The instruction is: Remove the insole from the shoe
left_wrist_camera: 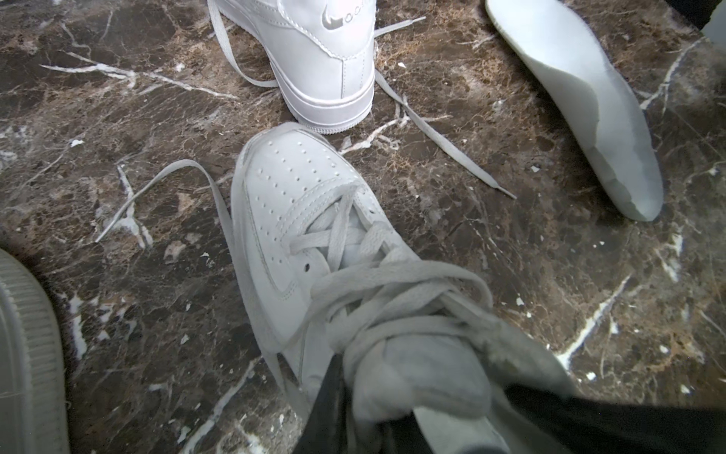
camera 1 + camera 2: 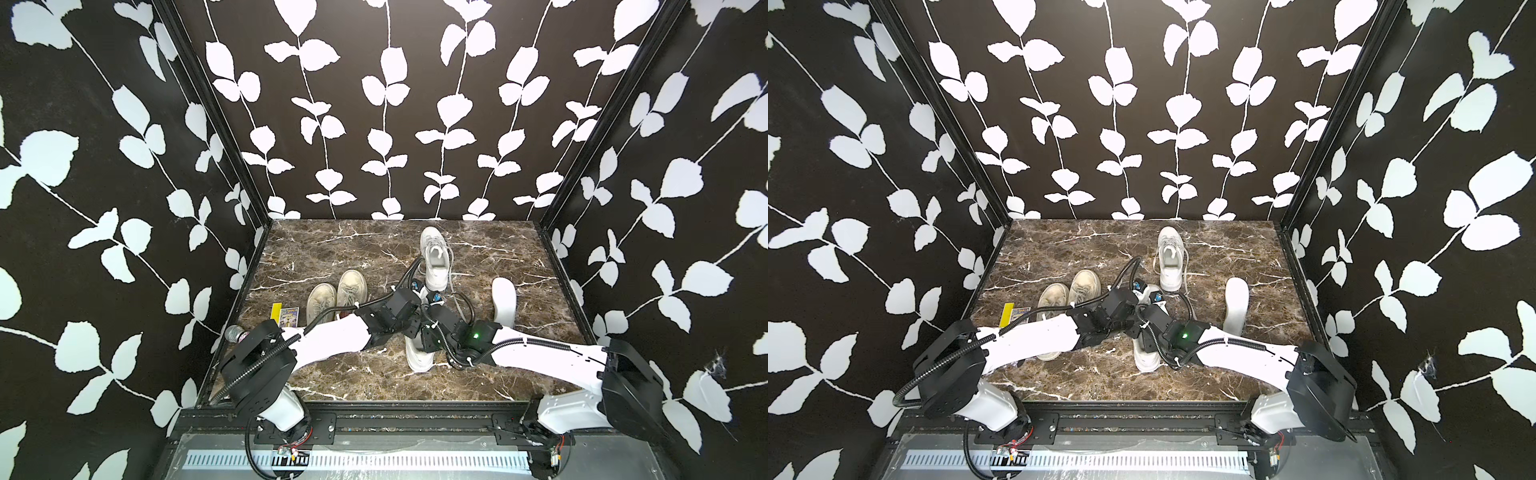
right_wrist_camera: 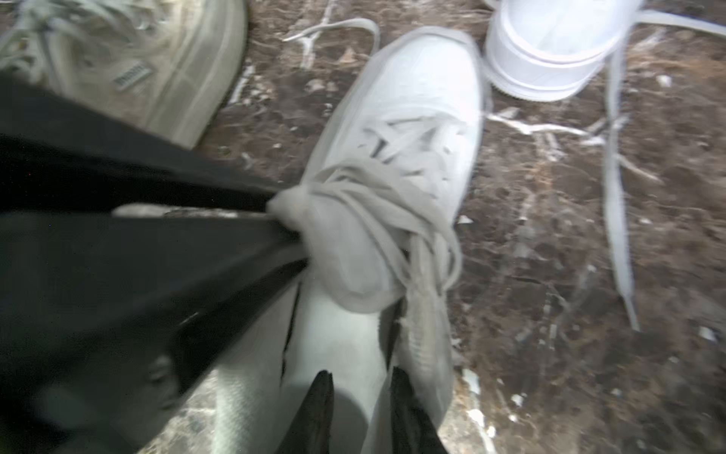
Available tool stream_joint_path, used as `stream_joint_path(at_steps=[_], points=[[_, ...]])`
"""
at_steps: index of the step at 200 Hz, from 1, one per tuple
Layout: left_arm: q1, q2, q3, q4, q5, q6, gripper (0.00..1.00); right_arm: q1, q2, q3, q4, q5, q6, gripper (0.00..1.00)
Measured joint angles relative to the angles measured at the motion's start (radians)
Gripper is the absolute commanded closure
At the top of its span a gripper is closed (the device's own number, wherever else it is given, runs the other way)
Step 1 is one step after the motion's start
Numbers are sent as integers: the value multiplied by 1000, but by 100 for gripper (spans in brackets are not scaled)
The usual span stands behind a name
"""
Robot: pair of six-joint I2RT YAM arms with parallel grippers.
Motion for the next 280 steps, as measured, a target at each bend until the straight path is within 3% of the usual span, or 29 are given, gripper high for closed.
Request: stream_joint_path(at_steps=[62, 220, 280], points=[[5, -3, -35, 72, 27, -18, 100, -45, 47, 26, -15, 14, 0, 73], [8, -34, -121, 212, 57, -64, 100, -116, 247, 150, -47, -27, 1, 73], [11, -47, -145, 227, 56, -79, 100, -130, 282, 171, -60, -44, 1, 93]])
